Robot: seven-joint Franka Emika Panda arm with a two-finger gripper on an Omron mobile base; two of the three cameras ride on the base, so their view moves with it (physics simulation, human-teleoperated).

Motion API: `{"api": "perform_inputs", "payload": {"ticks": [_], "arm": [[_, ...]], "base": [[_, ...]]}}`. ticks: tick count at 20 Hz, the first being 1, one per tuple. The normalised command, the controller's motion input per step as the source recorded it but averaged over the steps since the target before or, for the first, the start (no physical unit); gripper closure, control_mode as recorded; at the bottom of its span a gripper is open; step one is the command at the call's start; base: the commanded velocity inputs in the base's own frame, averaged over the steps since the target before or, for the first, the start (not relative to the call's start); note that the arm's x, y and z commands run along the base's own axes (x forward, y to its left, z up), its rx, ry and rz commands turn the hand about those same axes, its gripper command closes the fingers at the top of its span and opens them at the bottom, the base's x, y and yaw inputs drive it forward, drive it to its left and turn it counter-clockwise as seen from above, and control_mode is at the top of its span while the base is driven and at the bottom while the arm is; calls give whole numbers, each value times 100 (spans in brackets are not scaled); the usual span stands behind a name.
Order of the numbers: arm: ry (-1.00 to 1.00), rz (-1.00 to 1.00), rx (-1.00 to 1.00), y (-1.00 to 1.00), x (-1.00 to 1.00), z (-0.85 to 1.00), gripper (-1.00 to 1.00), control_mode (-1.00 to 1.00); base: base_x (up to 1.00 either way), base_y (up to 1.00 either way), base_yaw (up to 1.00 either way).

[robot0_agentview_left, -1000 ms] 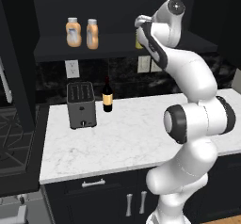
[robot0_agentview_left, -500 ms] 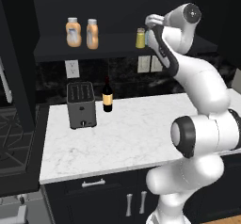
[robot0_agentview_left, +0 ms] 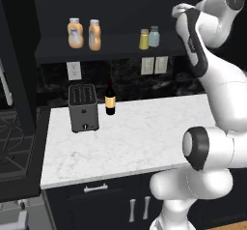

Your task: Put the shaker and condiment bottle from the counter next to their counterparts in the cabinet.

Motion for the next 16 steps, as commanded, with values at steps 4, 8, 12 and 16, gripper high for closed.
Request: {"api": "perform_inputs", "payload": {"ticks": [4, 8, 12, 16], "arm": [[-2, 0, -4, 33, -100, -72, -100, -100], [-20, 0, -21, 74, -100, -100, -100, -100], [-19, 7, -25, 57, -100, -100, -100, -100], [-18, 29, -23, 8, -100, -100, -100, -100]], "base": [[0, 0, 0], [0, 0, 0], [0, 0, 0], [0, 0, 0]]}}
